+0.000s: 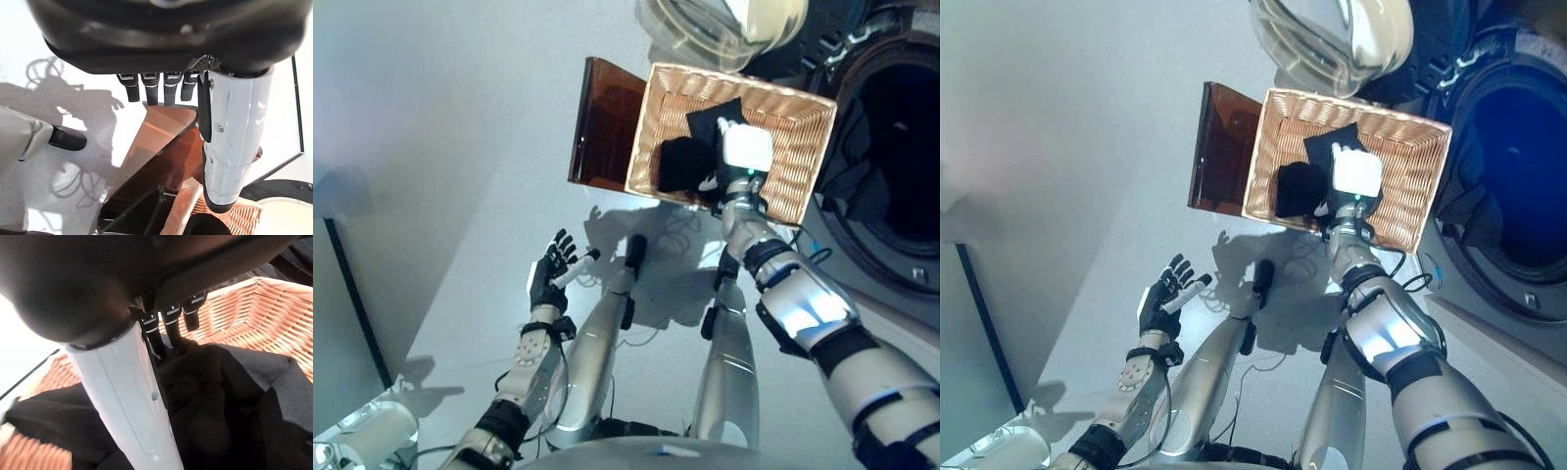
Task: Pick up the clothes and place them into the washing machine
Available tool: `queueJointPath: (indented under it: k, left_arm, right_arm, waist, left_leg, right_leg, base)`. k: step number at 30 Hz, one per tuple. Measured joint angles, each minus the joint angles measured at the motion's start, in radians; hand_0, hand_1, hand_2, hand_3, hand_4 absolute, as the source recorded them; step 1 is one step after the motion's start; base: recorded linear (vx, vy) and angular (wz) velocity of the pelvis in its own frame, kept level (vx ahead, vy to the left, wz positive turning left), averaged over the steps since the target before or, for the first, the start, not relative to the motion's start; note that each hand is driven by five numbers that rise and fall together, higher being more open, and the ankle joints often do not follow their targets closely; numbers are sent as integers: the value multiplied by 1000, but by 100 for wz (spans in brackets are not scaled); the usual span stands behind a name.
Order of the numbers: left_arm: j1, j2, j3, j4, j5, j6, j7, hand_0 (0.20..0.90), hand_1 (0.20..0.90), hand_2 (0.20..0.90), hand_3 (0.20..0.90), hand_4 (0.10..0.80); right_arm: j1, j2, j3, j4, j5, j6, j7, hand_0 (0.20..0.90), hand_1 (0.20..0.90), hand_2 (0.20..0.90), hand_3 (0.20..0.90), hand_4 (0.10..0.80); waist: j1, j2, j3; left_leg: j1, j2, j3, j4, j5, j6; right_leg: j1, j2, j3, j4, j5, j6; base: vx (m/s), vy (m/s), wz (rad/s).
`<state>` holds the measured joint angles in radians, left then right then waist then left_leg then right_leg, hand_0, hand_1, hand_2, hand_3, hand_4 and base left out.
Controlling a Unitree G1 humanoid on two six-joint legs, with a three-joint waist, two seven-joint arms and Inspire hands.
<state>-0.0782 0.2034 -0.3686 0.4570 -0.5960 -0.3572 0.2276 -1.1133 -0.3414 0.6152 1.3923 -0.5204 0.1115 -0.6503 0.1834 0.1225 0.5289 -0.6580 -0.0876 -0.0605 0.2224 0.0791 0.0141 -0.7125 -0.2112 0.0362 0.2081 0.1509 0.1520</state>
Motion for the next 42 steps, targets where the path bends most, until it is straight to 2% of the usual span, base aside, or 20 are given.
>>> queueJointPath:
  k: [21,22,24,25,32,42]
  left_arm:
    - [7,9,-6,-75,-23,1,-10,900,900,900,900,800]
    - [8,9,-6,-75,-23,1,-10,900,900,900,900,800]
    - [9,9,-5,-75,-23,1,-10,900,900,900,900,800]
    - [9,9,-5,-75,-23,1,-10,900,900,900,900,800]
    - [10,9,-6,-75,-23,1,-10,900,900,900,900,800]
    - [10,9,-3,-75,-24,0,-9,900,900,900,900,800]
  right_arm:
    - [-81,-57,16,14,-3,0,-24,900,900,900,900,800]
    - [-84,-59,17,14,-3,0,-23,746,746,746,746,690]
    - [-89,-59,17,14,-2,-1,-23,307,307,307,307,376]
    - [-96,-60,19,14,-1,-2,-24,200,200,200,200,300]
    - [-184,-111,19,6,46,-5,2,200,200,200,200,300]
    - [-182,-134,3,18,79,-2,20,200,200,200,200,300]
  waist:
    - [0,4,2]
    - [1,4,2]
    - [1,4,2]
    - [0,5,1]
    - [9,5,2]
    - [21,5,2]
  left_leg:
    - [-103,1,1,0,20,-15]
    - [-103,1,1,-1,21,-16]
    - [-107,0,3,-4,23,-19]
    - [-113,0,3,-2,24,-20]
    - [-135,2,4,0,29,-26]
    - [-127,4,16,1,30,-25]
  right_leg:
    - [-123,4,12,33,3,-2]
    - [-125,4,13,35,3,-2]
    - [-134,4,17,39,3,-2]
    - [-141,5,20,41,3,-2]
    - [-165,9,24,49,4,-4]
    - [-161,11,31,49,13,-12]
  base:
    - [-2,3,1]
    - [0,0,0]
    - [0,0,0]
    - [0,0,0]
    - [0,0,0]
    - [0,-1,-1]
